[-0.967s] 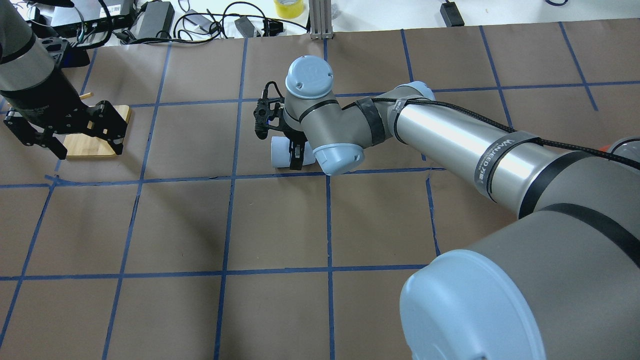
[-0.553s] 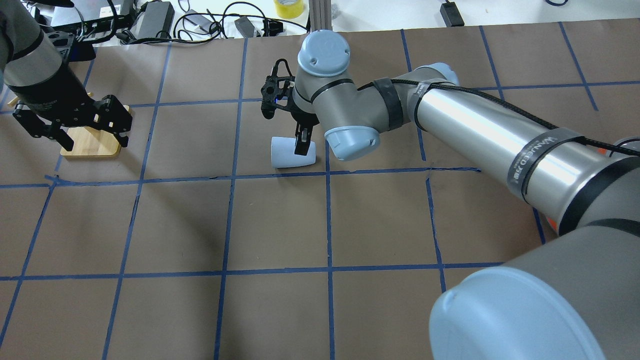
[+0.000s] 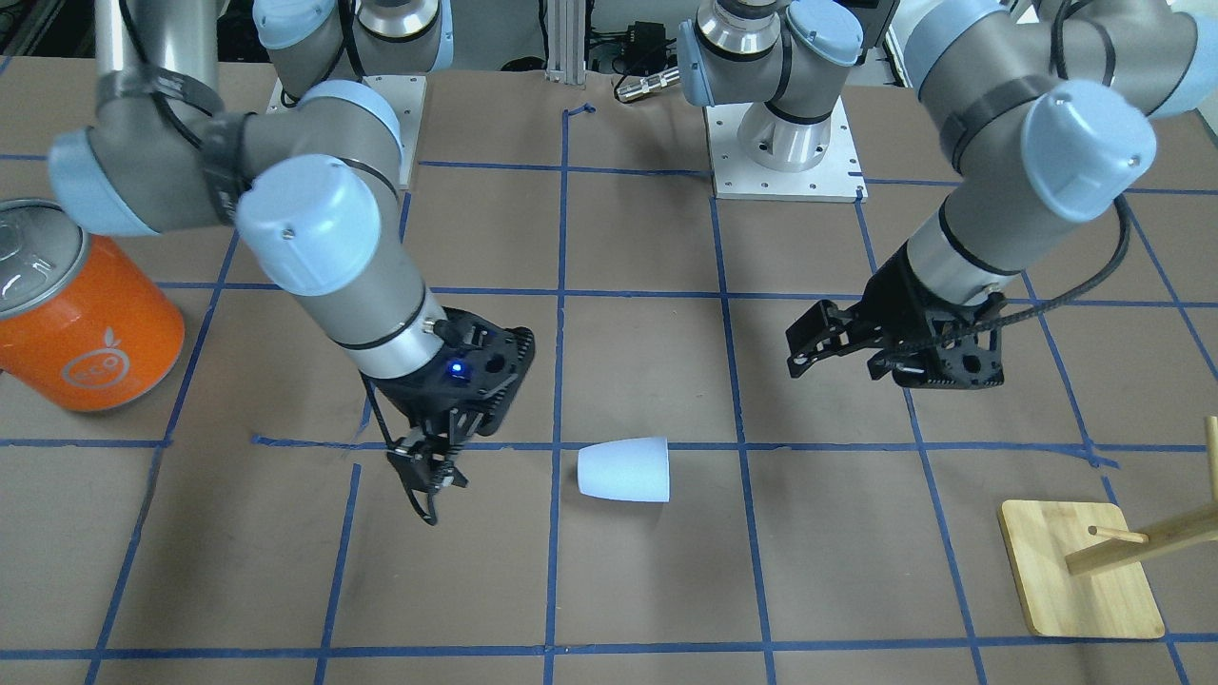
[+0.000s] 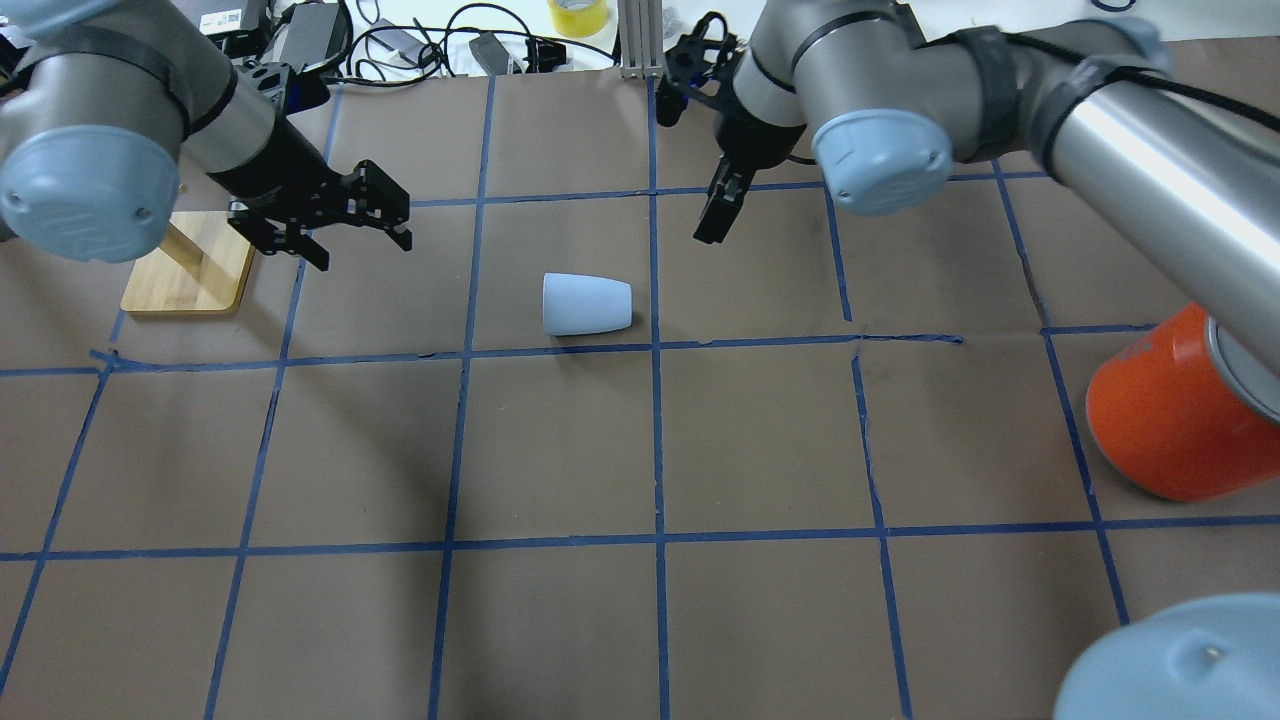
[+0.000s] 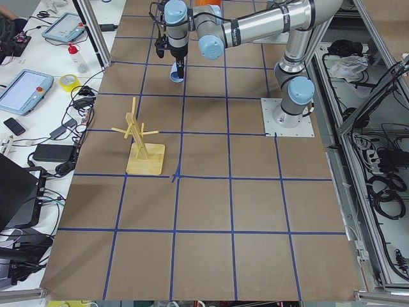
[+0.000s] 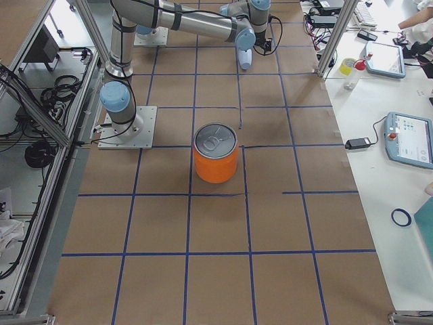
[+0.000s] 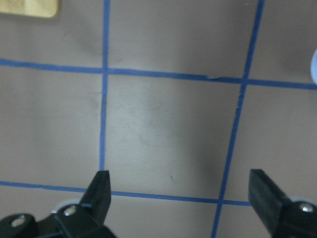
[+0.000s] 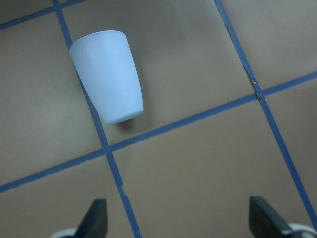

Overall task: Flip cup
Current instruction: 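Raise the right gripper away while the left arm reaches toward the cup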

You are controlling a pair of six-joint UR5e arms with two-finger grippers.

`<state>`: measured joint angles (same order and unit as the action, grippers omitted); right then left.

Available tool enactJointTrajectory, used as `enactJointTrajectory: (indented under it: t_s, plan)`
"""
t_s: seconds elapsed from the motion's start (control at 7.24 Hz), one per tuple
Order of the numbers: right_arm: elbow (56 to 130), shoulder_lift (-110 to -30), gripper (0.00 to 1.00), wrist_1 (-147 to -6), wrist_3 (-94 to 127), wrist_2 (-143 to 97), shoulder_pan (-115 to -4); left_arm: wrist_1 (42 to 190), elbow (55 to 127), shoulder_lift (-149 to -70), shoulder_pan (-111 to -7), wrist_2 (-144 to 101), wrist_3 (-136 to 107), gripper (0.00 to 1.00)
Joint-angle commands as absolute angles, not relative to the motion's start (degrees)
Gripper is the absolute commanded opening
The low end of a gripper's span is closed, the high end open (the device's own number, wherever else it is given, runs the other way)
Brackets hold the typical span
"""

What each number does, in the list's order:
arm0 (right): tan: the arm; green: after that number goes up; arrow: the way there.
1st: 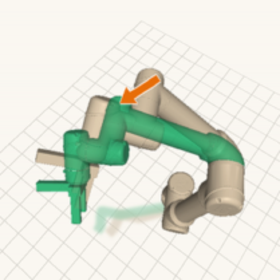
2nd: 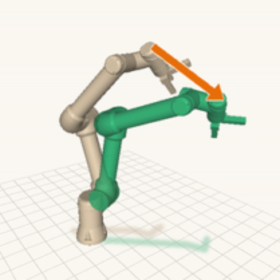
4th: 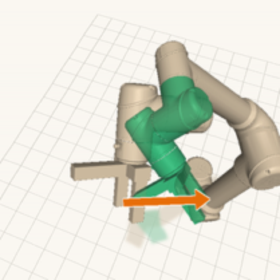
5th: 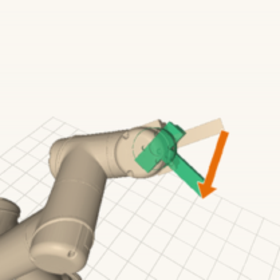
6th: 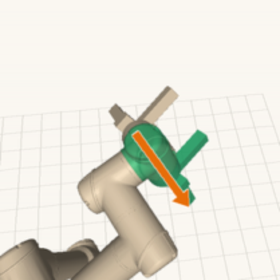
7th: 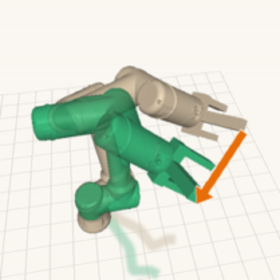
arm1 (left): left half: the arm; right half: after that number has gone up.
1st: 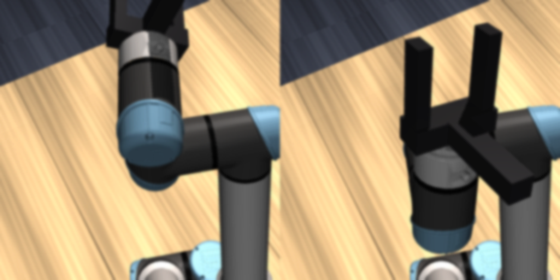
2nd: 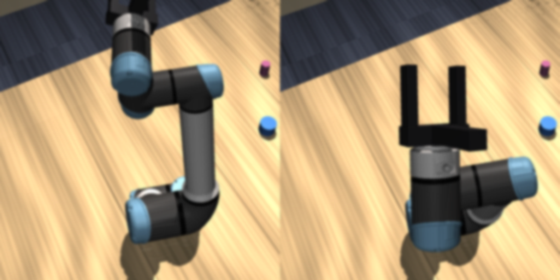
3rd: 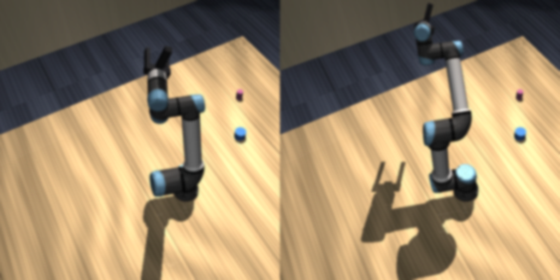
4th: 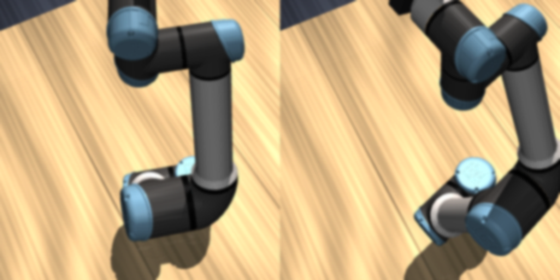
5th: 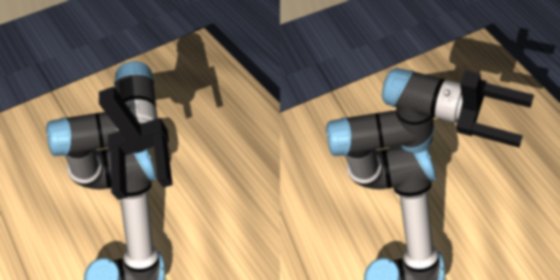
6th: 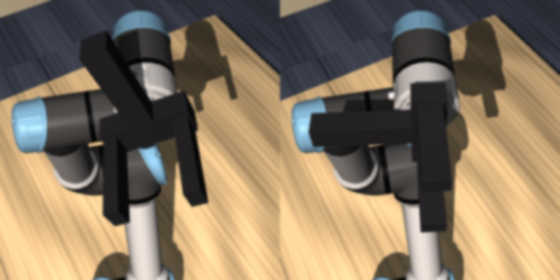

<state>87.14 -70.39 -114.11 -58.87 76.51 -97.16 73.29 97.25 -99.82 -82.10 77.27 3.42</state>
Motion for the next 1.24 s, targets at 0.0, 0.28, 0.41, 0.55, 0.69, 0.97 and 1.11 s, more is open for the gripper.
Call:
enactJointTrajectory:
  t_s: [0.0, 0.28, 0.41, 0.55, 0.69, 0.97, 1.11]
  plan:
    - [87.1, -76.0, 1.00, -105.6, -57.8, 76.6, -89.2, 62.7, 99.4, -106.1, -84.5, 71.0, 2.8, 1.00]
    - [87.1, -79.7, 1.00, -102.6, -45.3, 80.0, -88.0, 59.1, 100.5, -111.3, -85.0, 63.1, 2.2, 1.00]
    - [87.1, -82.4, 1.00, -100.4, -35.5, 81.6, -88.1, 57.0, 100.6, -113.6, -85.1, 62.2, 1.3, 1.00]
    - [86.8, -84.7, 1.00, -99.2, -29.9, 81.7, -88.1, 55.9, 100.6, -115.3, -85.5, 62.1, 1.1, 1.00]
    - [86.2, -86.0, 1.00, -96.9, -26.4, 81.8, -88.2, 55.8, 100.5, -116.3, -86.0, 59.3, 1.1, 1.00]
    - [86.0, -88.1, 1.00, -94.1, -17.2, 86.4, -90.9, 54.3, 100.5, -117.4, -86.8, 55.3, -1.3, 1.00]
    - [86.0, -88.2, 1.00, -93.9, -12.9, 91.4, -92.7, 54.1, 100.5, -117.9, -88.1, 55.4, -1.3, 1.00]
